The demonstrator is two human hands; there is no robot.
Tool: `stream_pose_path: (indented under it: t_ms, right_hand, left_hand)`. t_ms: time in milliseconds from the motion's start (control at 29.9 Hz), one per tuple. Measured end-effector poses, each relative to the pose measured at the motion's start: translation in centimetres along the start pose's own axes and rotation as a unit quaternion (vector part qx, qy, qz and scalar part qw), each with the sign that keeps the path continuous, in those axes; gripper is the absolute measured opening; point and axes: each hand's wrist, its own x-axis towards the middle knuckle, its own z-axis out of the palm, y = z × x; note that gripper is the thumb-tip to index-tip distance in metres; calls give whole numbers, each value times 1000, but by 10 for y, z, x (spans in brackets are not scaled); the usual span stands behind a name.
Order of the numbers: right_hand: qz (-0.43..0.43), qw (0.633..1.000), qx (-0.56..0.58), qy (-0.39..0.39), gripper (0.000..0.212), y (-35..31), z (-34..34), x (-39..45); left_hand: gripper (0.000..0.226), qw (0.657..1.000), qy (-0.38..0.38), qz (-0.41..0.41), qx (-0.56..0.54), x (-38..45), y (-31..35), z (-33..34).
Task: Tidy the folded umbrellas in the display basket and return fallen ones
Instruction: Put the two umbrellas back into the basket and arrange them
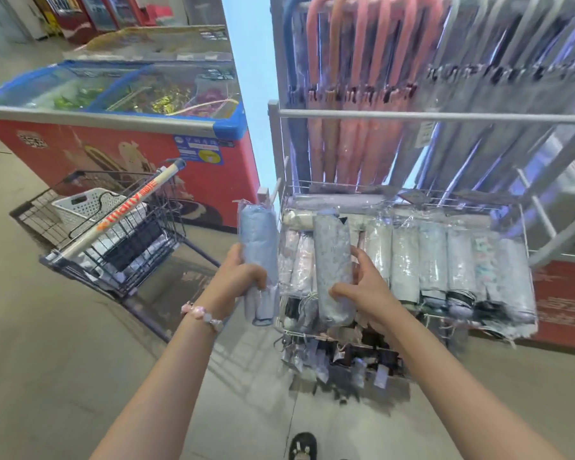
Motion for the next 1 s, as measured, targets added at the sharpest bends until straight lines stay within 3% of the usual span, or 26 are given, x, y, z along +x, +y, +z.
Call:
stream_pose_path:
  t_ms: [301, 468, 768, 1002]
  right_hand:
    - [1, 997, 42, 72, 81, 7, -26, 7]
    - [11, 994, 22, 103, 85, 14, -35, 14]
    - [26, 988, 53, 143, 85, 19, -39, 23]
    - [30, 986, 61, 153, 85, 19, -37, 32]
  left_hand:
    - [51, 993, -26, -28, 109, 47, 2, 34]
    - [51, 985, -8, 3, 171, 77, -9, 44]
    - [96, 928, 26, 97, 358, 109, -31, 64]
    - [108, 891, 31, 96, 443, 134, -43, 65]
